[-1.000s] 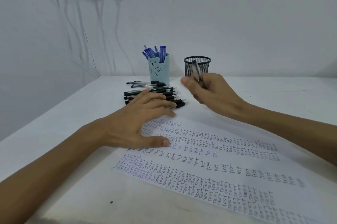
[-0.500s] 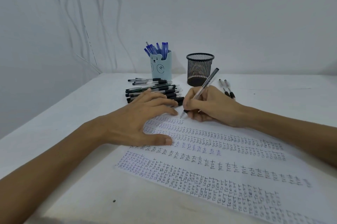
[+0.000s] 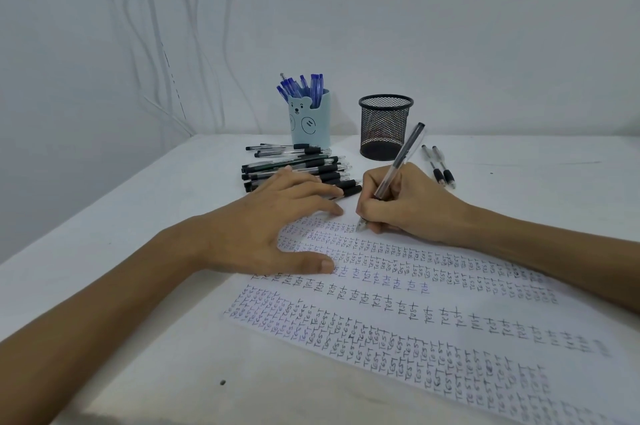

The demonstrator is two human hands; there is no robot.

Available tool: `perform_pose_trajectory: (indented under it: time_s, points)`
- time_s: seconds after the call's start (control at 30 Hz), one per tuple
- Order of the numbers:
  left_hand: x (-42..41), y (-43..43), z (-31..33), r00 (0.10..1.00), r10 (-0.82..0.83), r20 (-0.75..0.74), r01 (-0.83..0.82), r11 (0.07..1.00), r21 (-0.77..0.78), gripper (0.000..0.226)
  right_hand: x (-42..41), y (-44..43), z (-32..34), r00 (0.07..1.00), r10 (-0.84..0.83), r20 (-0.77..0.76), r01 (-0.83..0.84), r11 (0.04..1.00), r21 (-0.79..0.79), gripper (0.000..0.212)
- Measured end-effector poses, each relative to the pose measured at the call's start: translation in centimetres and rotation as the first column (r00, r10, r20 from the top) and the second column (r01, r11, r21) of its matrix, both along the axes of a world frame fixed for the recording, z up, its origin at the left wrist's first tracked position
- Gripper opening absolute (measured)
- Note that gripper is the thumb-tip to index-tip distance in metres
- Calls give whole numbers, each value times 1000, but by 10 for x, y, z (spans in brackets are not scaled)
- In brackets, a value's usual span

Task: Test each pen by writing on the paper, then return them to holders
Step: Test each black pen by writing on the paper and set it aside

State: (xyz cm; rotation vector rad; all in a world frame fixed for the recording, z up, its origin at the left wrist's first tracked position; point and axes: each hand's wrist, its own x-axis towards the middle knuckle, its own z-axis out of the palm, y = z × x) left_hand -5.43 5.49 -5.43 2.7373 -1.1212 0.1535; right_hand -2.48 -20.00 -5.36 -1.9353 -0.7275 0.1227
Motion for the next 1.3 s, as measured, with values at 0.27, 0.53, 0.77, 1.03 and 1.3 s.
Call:
perform_pose_trajectory:
  time_s: [0.27, 0.53, 0.77, 1.03, 1.3]
  points:
    - [0, 0, 0, 1000, 5, -6, -5, 1000, 7, 70, -1, 0, 0, 999, 21, 26, -20, 999, -26, 13]
    - [1, 0, 0, 1000, 8, -9, -7, 1000, 8, 71, -2, 1, 2, 1000, -1, 23, 2, 1000, -31, 11]
    - [1, 0, -1, 1000, 2, -2, -2, 1000, 6, 72, 0, 3, 1, 1000, -28, 14, 28, 999, -24, 13]
    - [2, 1, -2, 1000, -8, 16, 8, 1000, 3, 71, 0, 3, 1, 999, -26, 32, 28, 998, -50, 14]
    - [2, 0, -2, 1000, -1, 12, 1, 1000, 13, 72, 1, 2, 0, 998, -47, 48, 50, 997, -60, 13]
